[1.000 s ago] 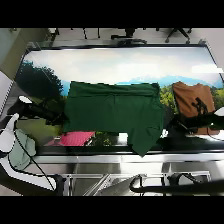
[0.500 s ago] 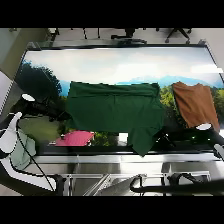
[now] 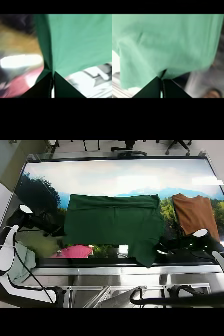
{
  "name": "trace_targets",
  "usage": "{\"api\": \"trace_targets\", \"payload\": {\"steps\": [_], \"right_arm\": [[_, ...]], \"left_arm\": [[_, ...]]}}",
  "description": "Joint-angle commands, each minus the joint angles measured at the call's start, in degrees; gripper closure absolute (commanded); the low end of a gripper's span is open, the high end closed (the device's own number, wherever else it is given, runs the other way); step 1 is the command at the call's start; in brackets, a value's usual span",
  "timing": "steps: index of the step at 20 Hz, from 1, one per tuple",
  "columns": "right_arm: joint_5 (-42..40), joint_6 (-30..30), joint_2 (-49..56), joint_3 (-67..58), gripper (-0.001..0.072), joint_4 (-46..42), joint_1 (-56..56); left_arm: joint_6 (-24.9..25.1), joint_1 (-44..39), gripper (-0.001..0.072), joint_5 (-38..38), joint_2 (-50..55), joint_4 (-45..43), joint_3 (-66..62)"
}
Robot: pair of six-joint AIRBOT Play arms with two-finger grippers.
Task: Fold the shirts.
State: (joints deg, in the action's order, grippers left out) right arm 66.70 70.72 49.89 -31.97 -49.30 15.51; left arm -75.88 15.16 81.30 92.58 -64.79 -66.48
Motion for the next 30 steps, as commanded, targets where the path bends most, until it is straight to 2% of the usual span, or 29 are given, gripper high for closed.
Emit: {"api": "trace_targets", "payload": {"steps": [1, 3, 6, 10, 12, 14, 18, 22, 25, 26, 27, 28, 29, 30], "right_arm": [[9.66, 13.38, -9.22, -1.03, 0.0689, -20.11, 1.53], [11.89, 13.33, -13.05, -0.98, 0.0689, -21.62, 1.70], [8.90, 12.31, -16.04, -1.55, 0.0689, -19.74, 1.84], [-1.07, -0.44, -11.50, -8.74, 0.0689, -4.83, 1.77], [-5.62, -6.69, -5.42, -14.64, 0.0689, 3.08, 1.36], [-8.37, -9.75, 2.89, -21.33, 0.0689, 6.51, -0.04], [-11.69, -10.99, 17.51, -33.20, 0.0688, 6.51, -2.01], [-13.27, -12.52, 26.29, -36.87, 0.0688, 8.20, -3.54], [-14.36, -13.27, 29.05, -36.87, 0.0680, 8.15, -4.15], [-13.92, -14.01, 28.74, -37.11, 0.0597, 8.09, -3.93], [-12.61, -13.97, 27.96, -37.75, 0.0429, 7.34, -3.30], [-10.99, -13.94, 26.60, -38.38, 0.0381, 5.79, -2.32], [-10.10, -13.70, 25.05, -38.42, 0.0340, 3.80, -1.38], [-9.38, -13.03, 23.69, -38.40, 0.0132, 0.74, -0.31]], "left_arm": [[-3.85, 0.76, 0.0697, 0.20, -6.43, -14.10, 7.06], [-3.85, 2.47, 0.0697, -0.17, -9.86, -14.10, 11.08], [-3.80, 4.46, 0.0697, -0.37, -13.03, -12.44, 13.62], [-3.65, 2.29, 0.0697, -1.75, -13.86, -3.98, 6.45], [-4.46, -0.52, 0.0697, -4.28, -12.63, -3.54, -0.46], [-5.42, -3.39, 0.0697, -5.03, -8.55, -2.47, -8.55], [-7.54, -6.80, 0.0697, -6.67, 3.41, -3.04, -23.32], [-8.13, -7.63, 0.0696, -7.85, 14.40, -2.58, -31.74], [-8.15, -9.44, 0.0691, -6.67, 20.94, -2.64, -37.09], [-8.17, -9.60, 0.0691, -5.20, 22.62, -2.64, -38.84], [-8.17, -9.64, 0.0688, -3.28, 23.85, -2.64, -40.68], [-8.15, -9.64, 0.0440, -1.46, 24.63, -2.71, -42.40], [-8.15, -9.33, 0.0031, -0.13, 24.76, -2.71, -43.85], [-8.15, -8.79, 0.0014, 1.11, 24.72, -2.69, -45.53]]}}
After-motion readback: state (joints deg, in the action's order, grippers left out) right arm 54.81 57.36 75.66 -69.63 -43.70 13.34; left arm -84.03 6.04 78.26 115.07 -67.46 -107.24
